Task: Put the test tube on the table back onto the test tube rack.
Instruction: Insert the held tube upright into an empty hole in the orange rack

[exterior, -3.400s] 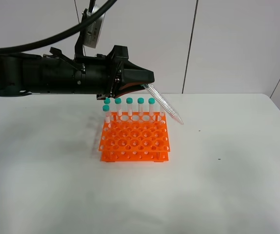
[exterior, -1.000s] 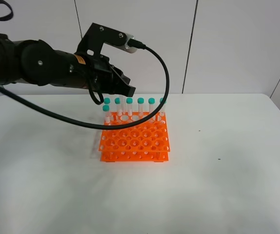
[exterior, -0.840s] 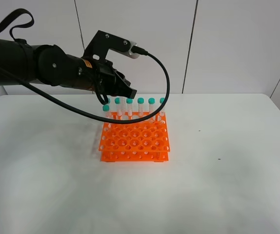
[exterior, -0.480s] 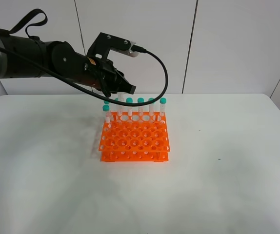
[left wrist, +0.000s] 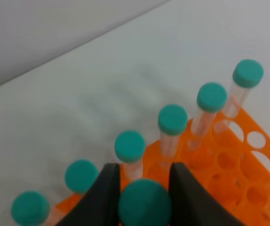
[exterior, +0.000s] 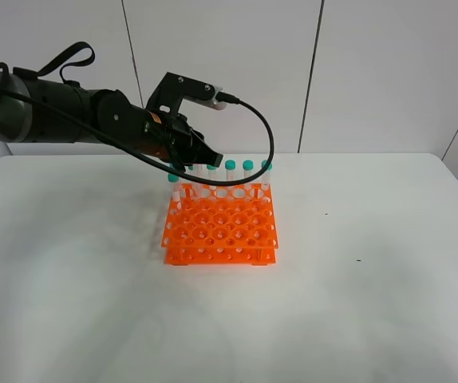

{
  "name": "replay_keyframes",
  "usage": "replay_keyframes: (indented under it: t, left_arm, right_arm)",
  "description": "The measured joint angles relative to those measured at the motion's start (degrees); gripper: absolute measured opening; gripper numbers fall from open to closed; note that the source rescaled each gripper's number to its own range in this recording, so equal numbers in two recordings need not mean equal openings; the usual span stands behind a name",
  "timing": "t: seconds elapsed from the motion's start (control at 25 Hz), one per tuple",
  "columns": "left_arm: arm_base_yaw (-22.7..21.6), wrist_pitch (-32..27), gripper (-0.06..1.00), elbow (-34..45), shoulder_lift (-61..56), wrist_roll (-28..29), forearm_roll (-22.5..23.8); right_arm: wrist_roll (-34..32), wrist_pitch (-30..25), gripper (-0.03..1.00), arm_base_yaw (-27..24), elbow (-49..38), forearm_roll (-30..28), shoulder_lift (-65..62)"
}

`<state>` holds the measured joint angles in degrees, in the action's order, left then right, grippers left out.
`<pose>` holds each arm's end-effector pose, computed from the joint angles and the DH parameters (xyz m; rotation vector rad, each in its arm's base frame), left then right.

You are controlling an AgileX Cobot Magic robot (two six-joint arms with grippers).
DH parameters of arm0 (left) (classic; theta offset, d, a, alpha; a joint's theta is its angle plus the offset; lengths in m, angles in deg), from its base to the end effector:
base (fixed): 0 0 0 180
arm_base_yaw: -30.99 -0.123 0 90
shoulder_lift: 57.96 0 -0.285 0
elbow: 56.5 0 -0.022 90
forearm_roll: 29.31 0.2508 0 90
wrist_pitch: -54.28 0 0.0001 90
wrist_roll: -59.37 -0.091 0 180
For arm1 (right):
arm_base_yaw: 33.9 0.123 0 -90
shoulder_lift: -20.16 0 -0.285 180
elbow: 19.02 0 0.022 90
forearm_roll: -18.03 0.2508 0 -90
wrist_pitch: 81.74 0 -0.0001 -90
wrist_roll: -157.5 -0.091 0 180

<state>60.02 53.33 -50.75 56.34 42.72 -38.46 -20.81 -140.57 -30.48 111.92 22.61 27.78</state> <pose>0.3700 -0.2057 0.2293 0.6659 2.0126 -0.2268 -0.0034 0.0060 0.2779 -0.0916 2.0133 0.1145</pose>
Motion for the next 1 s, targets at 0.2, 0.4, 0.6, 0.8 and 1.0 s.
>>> replay_keyframes:
  t: [0.2, 0.4, 0.6, 0.8, 1.0]
  left_arm:
    - [0.0, 2.1, 0.00, 0.1, 0.0, 0.0, 1.0]
    - [-0.4, 3.1, 0.00, 2.4, 0.0, 0.0, 1.9]
    - [-1.0, 4.7, 0.00, 3.8, 0.0, 0.0, 2.3]
    - [-1.1, 7.0, 0.00, 3.8, 0.0, 0.0, 2.3]
    - [-1.1, 7.8, 0.00, 3.8, 0.0, 0.1, 2.3]
  right_arm:
    - [0.0, 0.0, 1.00, 0.0, 0.0, 0.0, 0.0]
    - [0.0, 0.0, 1.00, 0.0, 0.0, 0.0, 0.0]
    - [0.0, 0.0, 1.00, 0.0, 0.0, 0.0, 0.0]
    - [0.0, 0.0, 1.00, 0.0, 0.0, 0.0, 0.0]
    - [0.0, 0.0, 1.00, 0.0, 0.0, 0.0, 0.0]
